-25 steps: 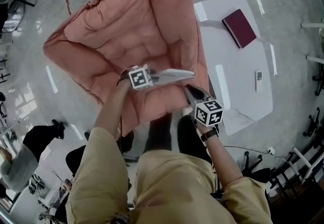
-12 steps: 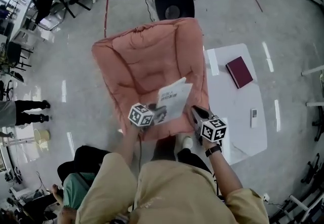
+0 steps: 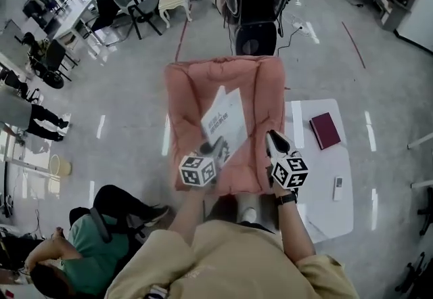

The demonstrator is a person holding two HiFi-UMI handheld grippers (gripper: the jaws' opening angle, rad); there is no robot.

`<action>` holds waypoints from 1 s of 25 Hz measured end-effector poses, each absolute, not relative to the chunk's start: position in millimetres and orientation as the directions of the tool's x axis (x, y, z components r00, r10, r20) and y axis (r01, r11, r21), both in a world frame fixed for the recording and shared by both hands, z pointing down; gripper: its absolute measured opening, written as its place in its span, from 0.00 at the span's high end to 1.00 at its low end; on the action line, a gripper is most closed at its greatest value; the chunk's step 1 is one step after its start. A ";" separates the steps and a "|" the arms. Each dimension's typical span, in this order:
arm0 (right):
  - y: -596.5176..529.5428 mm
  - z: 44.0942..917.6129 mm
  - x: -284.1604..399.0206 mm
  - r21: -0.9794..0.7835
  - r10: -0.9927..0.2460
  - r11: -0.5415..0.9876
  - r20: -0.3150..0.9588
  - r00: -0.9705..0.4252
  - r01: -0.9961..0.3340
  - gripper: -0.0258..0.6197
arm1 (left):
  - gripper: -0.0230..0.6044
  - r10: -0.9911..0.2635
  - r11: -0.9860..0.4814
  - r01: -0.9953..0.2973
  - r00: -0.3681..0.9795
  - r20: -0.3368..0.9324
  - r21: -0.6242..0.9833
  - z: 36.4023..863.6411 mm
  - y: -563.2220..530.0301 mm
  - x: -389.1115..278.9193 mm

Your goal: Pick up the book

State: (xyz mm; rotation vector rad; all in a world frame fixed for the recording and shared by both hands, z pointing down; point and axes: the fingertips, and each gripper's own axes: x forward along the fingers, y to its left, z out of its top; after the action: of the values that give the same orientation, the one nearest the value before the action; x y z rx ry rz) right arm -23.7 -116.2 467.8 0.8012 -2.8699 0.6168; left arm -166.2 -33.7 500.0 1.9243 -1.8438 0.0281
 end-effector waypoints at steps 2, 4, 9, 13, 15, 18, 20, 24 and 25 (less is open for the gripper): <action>-109.9 441.2 -21.3 -0.299 -0.478 0.810 0.162 -0.863 -0.505 0.89 | 0.90 -0.959 0.069 -0.961 0.010 0.283 0.269 466.4 -22.7 -168.2; -100.5 415.6 -18.8 -0.269 -0.483 0.824 0.125 -0.867 -0.498 0.89 | 0.90 -0.971 0.107 -0.967 -0.051 0.233 0.232 435.4 -9.7 -172.1; -73.7 361.3 -25.0 -0.242 -0.477 0.839 0.102 -0.873 -0.487 0.95 | 0.90 -0.984 0.162 -0.979 -0.151 0.096 0.122 356.7 22.4 -187.0; -54.7 327.5 -30.6 -0.114 -0.504 0.856 0.036 -0.863 -0.504 0.95 | 0.90 -0.982 0.190 -0.976 -0.191 0.008 0.109 323.9 35.6 -195.0; -48.1 311.2 -36.7 -0.038 -0.526 0.850 -0.005 -0.851 -0.525 0.95 | 0.90 -0.980 0.194 -0.974 -0.199 -0.025 0.116 313.0 37.4 -200.6; -43.5 291.2 -50.8 -0.010 -0.540 0.842 -0.031 -0.841 -0.540 0.95 | 0.90 -0.980 0.183 -0.977 -0.190 -0.056 0.112 296.3 35.7 -208.8; -37.4 283.2 -60.4 -0.006 -0.547 0.837 -0.036 -0.837 -0.547 0.95 | 0.90 -0.981 0.174 -0.979 -0.181 -0.068 0.104 287.4 40.9 -215.4; -29.3 276.1 -75.0 -0.013 -0.566 0.824 -0.045 -0.823 -0.566 0.95 | 0.90 -0.982 0.149 -0.983 -0.160 -0.100 0.105 271.6 55.3 -228.0; -24.5 274.9 -77.2 -0.007 -0.567 0.824 -0.046 -0.823 -0.567 0.95 | 0.90 -0.982 0.143 -0.984 -0.155 -0.106 0.108 269.4 60.4 -229.8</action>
State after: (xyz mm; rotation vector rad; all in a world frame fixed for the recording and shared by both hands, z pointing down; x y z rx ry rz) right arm -77.2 -24.5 274.9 0.9466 -3.0443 -0.0110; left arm -229.8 60.4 269.4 2.0486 -2.3830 -0.2394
